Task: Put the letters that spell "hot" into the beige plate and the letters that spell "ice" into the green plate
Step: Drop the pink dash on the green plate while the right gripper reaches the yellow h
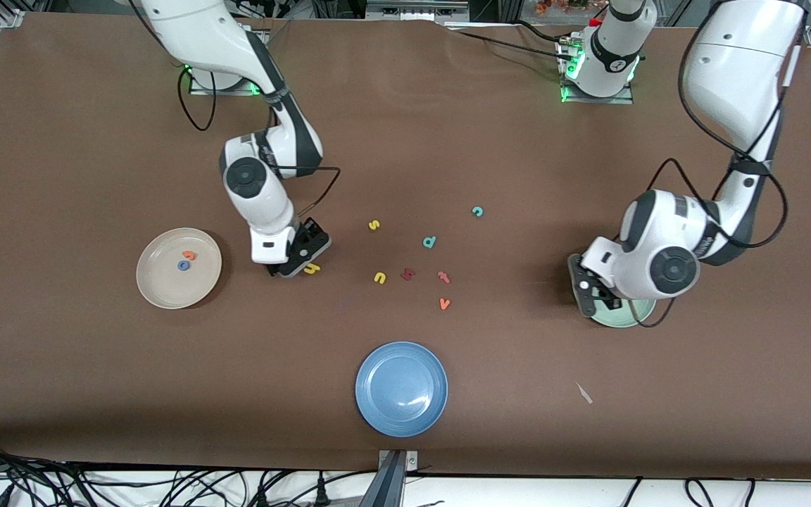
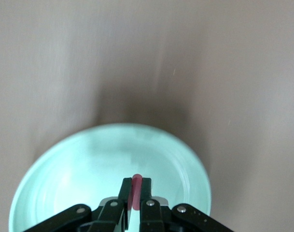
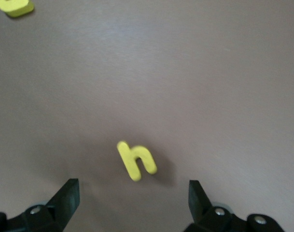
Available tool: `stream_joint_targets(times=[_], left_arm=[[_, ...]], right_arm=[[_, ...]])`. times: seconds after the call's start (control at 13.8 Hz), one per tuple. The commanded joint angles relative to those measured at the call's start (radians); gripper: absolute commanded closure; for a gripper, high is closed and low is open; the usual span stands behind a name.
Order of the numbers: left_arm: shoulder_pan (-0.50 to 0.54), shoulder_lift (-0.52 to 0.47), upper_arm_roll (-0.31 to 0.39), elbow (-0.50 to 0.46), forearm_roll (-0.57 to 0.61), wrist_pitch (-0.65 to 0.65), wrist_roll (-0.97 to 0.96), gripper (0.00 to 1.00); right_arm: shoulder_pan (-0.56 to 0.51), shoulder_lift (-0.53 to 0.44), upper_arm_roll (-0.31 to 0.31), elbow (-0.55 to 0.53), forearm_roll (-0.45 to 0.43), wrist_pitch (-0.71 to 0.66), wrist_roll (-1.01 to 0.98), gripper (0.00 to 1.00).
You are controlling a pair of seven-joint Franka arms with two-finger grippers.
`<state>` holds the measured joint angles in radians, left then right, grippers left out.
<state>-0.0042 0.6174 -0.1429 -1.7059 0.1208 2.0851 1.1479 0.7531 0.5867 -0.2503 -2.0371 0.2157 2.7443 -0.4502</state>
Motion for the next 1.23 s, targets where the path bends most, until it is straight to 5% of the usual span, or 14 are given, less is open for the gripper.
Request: stream_joint_targets(times=[0.0,0.07,0.14,0.36,0.87,1.16], left_arm=[[0.021,-0.015,-0.012,-0.021,0.031,-0.011,0.022,1.00],[0.026,-0.012,-0.012,-0.024,0.031,-0.011,0.024,0.96],[0.026,-0.010,-0.014,-0.024,0.031,-0.011,0.026,0.81],[0.018,-0.021,-0.023,-0.018,0.019,-0.040,0.029,0.00],[0.013,-0.085,-0.184,-0.004,0.008,-0.154,-0.307,0.00],[0.007,-0.077,-0.251,-0.014,-0.094,-0.155,-0.589,0.00]], right_arm=[[0.011,0.025,-0.009,0.000,-0.015,0.049,-0.036,0.00],[0.008,0.025,-0.009,0.000,-0.015,0.049,-0.060,0.00],[0.005,0.025,-0.009,0.000,-0.015,0.048,-0.065,0.01],[0.003,0.031,-0.009,0.015,-0.013,0.049,-0.065,0.03],[-0.004,0.051,-0.007,0.049,-0.009,0.025,-0.070,0.03],[-0.047,0.053,-0.007,0.156,-0.004,-0.207,-0.206,0.03]])
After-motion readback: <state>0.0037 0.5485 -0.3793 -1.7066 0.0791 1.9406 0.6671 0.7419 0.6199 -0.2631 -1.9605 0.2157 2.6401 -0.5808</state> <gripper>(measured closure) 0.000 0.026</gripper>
